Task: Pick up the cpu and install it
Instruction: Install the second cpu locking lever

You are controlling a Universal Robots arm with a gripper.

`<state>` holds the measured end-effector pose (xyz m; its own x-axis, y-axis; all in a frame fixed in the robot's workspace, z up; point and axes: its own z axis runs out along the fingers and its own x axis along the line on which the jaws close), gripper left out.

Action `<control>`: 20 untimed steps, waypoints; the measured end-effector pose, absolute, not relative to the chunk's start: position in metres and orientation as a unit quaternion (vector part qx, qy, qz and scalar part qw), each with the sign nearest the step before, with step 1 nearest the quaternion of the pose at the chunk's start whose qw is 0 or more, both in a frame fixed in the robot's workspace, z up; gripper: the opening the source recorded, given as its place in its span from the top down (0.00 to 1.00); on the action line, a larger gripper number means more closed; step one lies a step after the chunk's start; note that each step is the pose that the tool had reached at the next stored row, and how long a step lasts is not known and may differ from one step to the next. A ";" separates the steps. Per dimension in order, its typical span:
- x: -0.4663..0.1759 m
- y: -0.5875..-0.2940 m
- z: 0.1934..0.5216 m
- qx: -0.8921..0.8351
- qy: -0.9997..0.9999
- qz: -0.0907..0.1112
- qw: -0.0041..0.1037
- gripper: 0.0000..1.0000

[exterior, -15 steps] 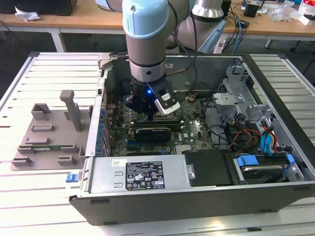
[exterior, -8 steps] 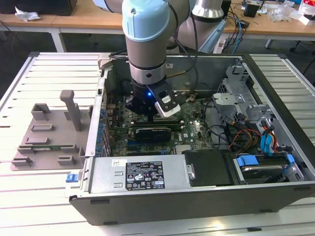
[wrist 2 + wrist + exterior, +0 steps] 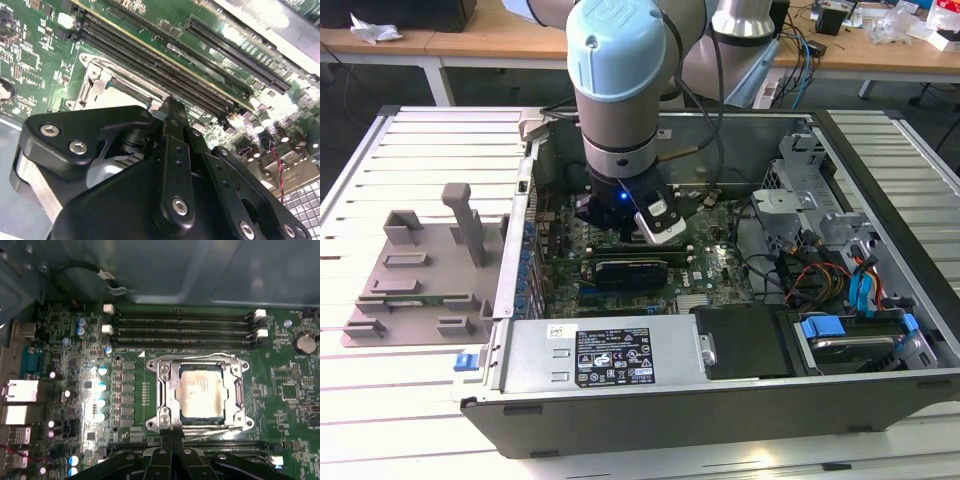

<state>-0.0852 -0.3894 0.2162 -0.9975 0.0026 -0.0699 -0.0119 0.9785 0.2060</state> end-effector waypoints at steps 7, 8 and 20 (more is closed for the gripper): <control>-0.085 -0.390 0.215 -0.002 0.993 0.115 0.035 0.89; -0.085 -0.391 0.215 -0.002 0.993 0.115 0.035 0.89; -0.087 -0.399 0.208 -0.001 0.991 0.127 0.035 0.89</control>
<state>-0.0868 -0.3995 0.2078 -0.9975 0.0061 -0.0697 -0.0117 0.9676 0.2521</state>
